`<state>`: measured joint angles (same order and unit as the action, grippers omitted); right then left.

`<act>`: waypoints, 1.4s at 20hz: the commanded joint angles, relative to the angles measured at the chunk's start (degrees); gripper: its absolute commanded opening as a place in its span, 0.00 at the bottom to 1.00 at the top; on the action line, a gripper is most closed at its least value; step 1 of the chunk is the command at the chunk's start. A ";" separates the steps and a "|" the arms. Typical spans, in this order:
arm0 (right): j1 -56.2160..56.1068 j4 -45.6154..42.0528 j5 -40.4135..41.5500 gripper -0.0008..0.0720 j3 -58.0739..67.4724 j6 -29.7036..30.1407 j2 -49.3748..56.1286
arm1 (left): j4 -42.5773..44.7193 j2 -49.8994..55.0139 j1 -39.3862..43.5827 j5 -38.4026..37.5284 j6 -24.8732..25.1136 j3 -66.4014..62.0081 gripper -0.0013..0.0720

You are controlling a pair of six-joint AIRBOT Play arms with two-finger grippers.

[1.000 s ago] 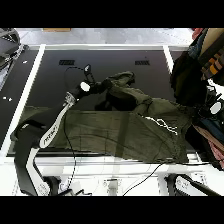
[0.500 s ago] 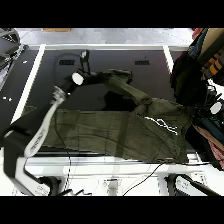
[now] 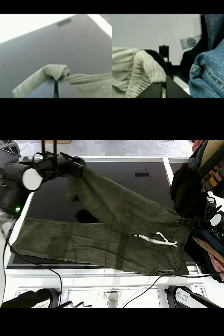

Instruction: Fold the clothes and pants, and hang the long-sleeved shirts on hangers.

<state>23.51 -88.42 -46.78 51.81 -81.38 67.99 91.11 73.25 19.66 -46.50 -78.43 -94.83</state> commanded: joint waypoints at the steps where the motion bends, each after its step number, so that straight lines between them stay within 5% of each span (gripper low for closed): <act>1: 0.00 -0.26 -0.04 0.05 -0.02 0.00 0.00 | 1.42 -0.85 -0.02 -8.41 0.02 1.40 0.05; 5: 0.00 -0.26 0.11 0.05 -0.02 0.00 0.00 | -0.28 8.09 0.00 -1.97 0.02 2.71 0.05; 10: 0.00 -0.26 1.73 0.05 -0.02 0.00 0.00 | -17.81 21.99 2.82 24.72 0.04 2.69 0.05; 13: 0.00 -0.24 2.95 0.05 -0.02 -0.02 0.02 | -20.87 26.93 7.30 36.89 0.04 2.69 0.05; 14: 0.00 -0.24 3.10 0.05 -0.02 -0.02 0.02 | -20.83 27.87 8.48 38.49 0.07 2.69 0.24; 15: 0.00 -0.26 3.21 0.05 -0.02 -0.02 0.04 | -20.26 28.37 9.33 38.58 0.04 2.71 0.79; 16: 0.00 -0.26 3.32 0.05 -0.02 -0.02 0.04 | -19.87 28.48 9.73 37.99 0.07 2.69 0.97; 20: 0.02 -0.31 3.32 0.05 -0.02 0.00 0.04 | -19.12 25.55 5.84 21.70 0.04 2.69 0.94; 21: 0.02 -0.31 3.32 0.05 -0.02 0.00 0.04 | -19.12 24.61 3.56 15.37 0.04 2.69 0.86; 23: 0.00 -0.31 3.28 0.05 -0.02 0.00 0.04 | -19.21 23.39 -1.42 2.29 -0.09 2.69 0.49; 24: 0.02 -0.31 3.30 0.05 -0.02 0.00 0.04 | -19.47 23.30 -3.69 -3.80 -0.50 2.71 0.40; 26: 0.02 -0.31 3.34 0.05 -0.02 0.00 0.04 | -21.73 23.80 -7.32 -12.90 -2.99 3.65 0.40; 28: 0.02 -0.31 3.34 0.05 -0.02 0.00 0.04 | -26.67 23.82 -9.20 -13.29 -4.87 7.30 0.40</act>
<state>23.53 -88.75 -43.48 51.81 -81.36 68.01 69.41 97.23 14.26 -49.98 -80.86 -90.21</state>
